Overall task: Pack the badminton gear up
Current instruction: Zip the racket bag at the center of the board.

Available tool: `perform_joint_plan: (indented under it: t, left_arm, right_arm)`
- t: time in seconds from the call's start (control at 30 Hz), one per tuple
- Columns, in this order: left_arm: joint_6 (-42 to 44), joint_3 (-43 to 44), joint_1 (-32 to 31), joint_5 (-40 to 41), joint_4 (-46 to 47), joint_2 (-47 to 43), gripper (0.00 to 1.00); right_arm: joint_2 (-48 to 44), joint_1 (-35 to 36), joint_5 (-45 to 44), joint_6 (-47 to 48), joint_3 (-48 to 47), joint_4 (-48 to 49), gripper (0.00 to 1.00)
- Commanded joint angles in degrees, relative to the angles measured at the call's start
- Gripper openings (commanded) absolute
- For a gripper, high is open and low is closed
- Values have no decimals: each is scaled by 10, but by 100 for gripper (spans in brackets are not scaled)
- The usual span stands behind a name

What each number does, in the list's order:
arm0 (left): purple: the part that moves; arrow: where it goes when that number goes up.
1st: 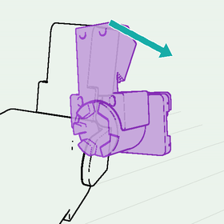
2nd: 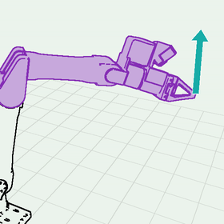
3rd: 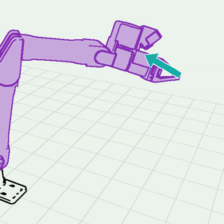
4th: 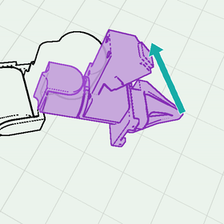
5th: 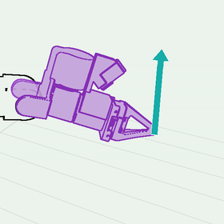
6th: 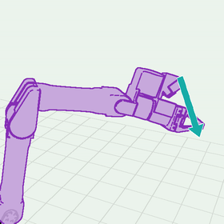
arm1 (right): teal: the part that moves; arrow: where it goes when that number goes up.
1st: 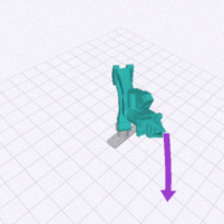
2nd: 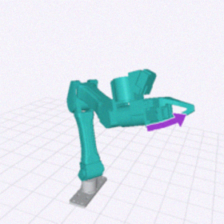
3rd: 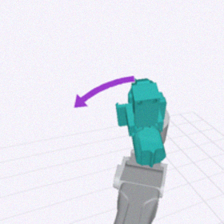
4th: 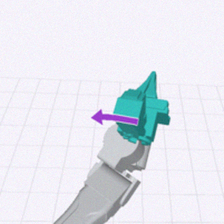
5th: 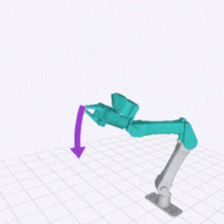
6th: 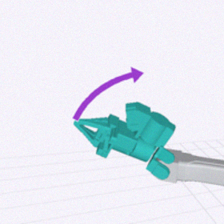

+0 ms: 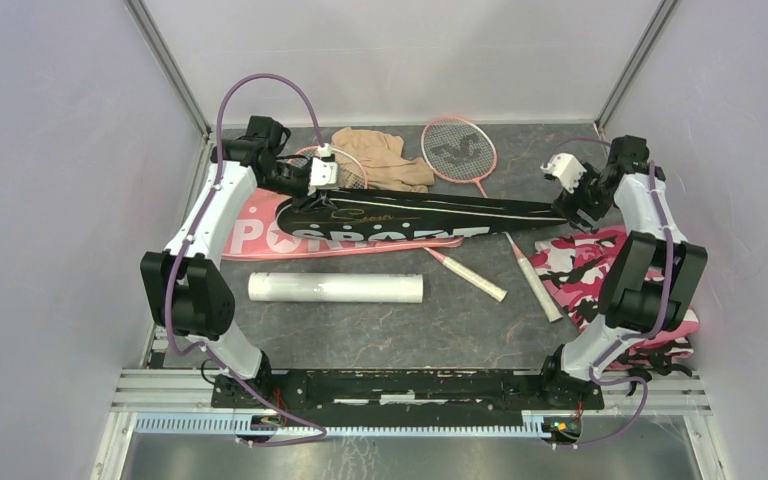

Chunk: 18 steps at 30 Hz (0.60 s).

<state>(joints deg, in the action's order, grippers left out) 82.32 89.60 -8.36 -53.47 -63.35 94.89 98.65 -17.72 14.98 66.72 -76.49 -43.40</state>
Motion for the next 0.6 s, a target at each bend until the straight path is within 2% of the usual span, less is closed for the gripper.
perform_joint_plan:
  t: [0.0, 0.13, 0.33, 0.57]
  left_arm:
    - [17, -2, -6, -3, -1, -3, 38]
    - [15, -2, -7, -7, -1, -5, 27]
    - [10, 0, -13, -18, -1, -9, 13]
    - [4, 0, -18, -19, -1, -12, 11]
  right_arm:
    - [-58, 24, 76, 26, -39, -60, 87]
    - [-92, 75, 94, 26, -33, -79, 91]
    - [-101, 198, 104, -12, -31, -74, 94]
    - [-57, 300, 89, -43, -48, -64, 96]
